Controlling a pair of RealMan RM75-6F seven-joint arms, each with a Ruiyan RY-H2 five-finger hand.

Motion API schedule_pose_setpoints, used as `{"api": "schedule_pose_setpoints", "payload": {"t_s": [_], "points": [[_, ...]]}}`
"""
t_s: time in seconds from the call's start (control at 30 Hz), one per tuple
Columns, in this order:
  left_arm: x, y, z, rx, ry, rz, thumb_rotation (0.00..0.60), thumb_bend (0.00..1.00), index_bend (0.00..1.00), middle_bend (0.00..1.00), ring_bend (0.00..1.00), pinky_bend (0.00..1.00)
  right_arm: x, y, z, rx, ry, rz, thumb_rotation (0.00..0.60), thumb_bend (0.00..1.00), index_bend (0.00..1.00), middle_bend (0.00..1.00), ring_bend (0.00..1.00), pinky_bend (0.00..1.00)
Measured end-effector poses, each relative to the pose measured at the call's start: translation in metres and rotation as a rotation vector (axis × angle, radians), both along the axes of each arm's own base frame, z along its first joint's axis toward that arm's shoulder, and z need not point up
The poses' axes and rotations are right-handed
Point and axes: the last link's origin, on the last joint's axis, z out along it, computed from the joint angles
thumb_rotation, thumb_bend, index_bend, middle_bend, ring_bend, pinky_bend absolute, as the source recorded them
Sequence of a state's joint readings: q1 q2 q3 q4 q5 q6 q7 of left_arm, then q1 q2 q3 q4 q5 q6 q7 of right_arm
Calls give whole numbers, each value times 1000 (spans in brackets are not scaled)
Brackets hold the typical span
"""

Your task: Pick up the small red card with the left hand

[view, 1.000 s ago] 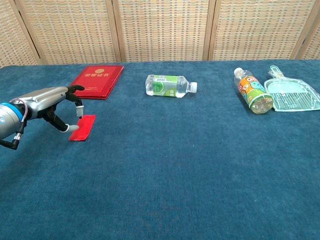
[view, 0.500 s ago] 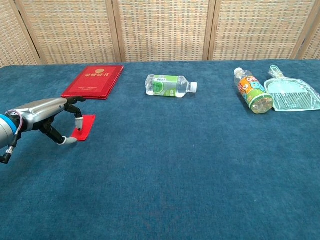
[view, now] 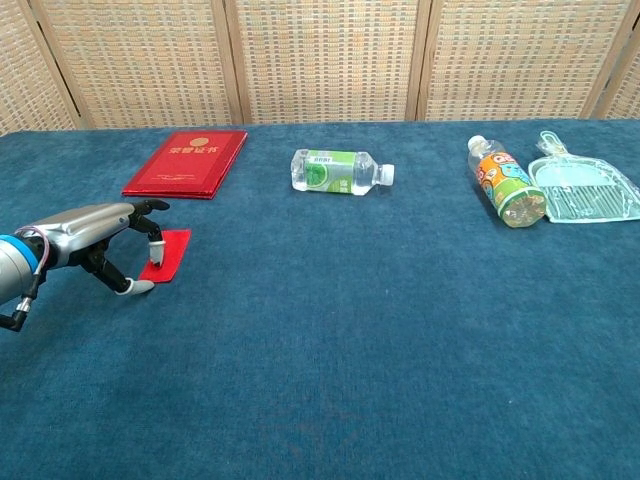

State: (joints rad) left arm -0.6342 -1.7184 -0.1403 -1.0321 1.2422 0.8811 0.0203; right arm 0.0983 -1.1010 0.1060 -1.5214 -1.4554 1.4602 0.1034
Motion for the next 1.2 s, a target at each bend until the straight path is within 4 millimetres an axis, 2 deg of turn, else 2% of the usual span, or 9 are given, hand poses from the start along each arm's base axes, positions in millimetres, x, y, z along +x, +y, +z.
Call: {"api": "schedule_pose_setpoints", "payload": {"t_s": [0.33,0.5,0.73,0.9,1.2], "points": [[1,4,-2,5,-6,6,600,457,537,0,0,0,1,0,0,8,-6,1,600,0,1,0,0,0],[1,6,-3,7,-10,11,600,465,561,0,0,0,1,1,0,10,-5,1,600,0,1,0,0,0],[0,5,-6,2,-21,21,600,465,663,0,0,0,1,0,0,13,-14,3,600,0,1,0,0,0],[0,6,-6,6,-24,24,600,485,683,0,0,0,1,0,0,18,-14,3,600,0,1,0,0,0],[13,12,2,40,-78,-17,600,515,725,0,0,0,1,0,-1,21,-18,3,600,0,2,0,0,0]]}}
